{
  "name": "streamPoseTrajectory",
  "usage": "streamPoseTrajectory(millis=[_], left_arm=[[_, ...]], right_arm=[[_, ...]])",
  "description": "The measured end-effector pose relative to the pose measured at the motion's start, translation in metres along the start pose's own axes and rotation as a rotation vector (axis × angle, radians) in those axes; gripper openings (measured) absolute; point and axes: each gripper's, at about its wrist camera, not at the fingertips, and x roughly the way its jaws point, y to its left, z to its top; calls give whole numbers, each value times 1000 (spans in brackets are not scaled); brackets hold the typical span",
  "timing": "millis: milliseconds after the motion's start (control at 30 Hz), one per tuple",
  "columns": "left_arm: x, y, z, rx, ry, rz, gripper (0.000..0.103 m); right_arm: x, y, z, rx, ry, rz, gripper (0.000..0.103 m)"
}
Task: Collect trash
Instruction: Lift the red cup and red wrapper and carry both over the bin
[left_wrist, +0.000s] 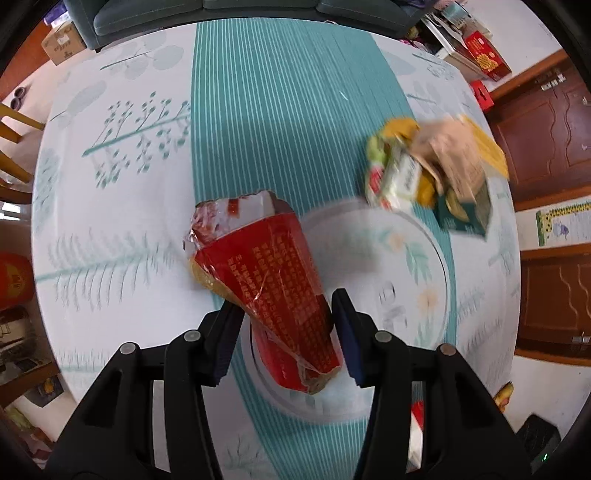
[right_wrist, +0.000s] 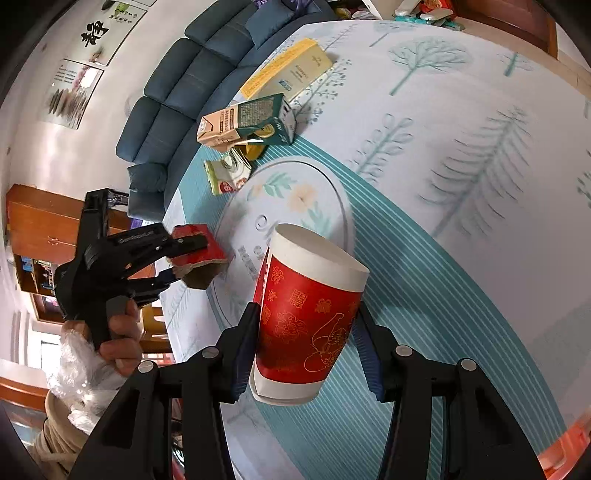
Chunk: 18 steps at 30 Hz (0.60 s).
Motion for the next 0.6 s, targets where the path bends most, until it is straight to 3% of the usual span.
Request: streamPoseTrajectory(millis=[267,600], left_arm=[[-41,-31,-97,68,-6,-12,45],[-77,-105,-263,59,-62,11,45]], right_arm=[[-50,-41,-28,-24,19,49,49],[-135,-111,-63,-190,90,134,49]])
